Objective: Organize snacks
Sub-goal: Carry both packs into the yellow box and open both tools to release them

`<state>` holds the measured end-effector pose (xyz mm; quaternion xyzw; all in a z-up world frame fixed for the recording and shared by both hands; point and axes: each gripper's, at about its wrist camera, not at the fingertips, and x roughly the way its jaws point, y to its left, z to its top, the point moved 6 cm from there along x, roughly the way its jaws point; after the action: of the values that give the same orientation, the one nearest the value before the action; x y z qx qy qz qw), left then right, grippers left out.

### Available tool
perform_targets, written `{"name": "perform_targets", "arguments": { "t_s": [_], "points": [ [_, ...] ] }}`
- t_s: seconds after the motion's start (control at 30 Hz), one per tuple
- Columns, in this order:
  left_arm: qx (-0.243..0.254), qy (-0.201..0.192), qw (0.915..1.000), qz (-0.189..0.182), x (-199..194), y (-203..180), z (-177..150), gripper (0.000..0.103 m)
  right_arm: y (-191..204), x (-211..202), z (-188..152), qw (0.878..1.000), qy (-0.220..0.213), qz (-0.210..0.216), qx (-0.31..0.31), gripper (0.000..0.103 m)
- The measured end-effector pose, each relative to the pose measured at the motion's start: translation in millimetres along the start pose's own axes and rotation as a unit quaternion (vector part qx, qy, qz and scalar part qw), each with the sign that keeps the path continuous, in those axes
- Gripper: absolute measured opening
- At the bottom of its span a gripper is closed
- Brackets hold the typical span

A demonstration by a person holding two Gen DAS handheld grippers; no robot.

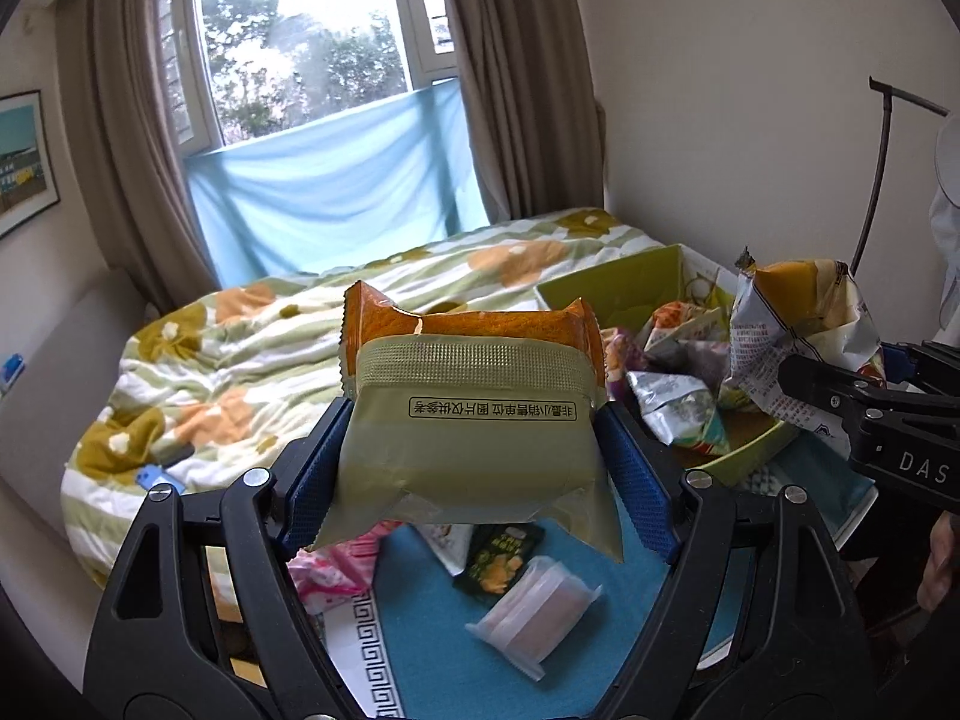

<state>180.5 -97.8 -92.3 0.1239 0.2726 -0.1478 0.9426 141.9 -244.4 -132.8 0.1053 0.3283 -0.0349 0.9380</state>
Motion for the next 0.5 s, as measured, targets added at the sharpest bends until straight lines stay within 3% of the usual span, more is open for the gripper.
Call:
{"name": "perform_targets", "arguments": {
  "t_s": [0.27,0.5],
  "points": [
    [-0.037,0.043,0.9974,-0.044,68.5,-78.1,36.6,0.079,-83.1,5.0,36.0,1.0,0.0,-0.004,0.012,0.053],
    [-0.066,0.103,0.9911,-0.052,132.4,-130.2,28.6,0.079,-146.1,32.7,54.7,1.0,0.019,0.02,0.01,0.053]
  ]
}}
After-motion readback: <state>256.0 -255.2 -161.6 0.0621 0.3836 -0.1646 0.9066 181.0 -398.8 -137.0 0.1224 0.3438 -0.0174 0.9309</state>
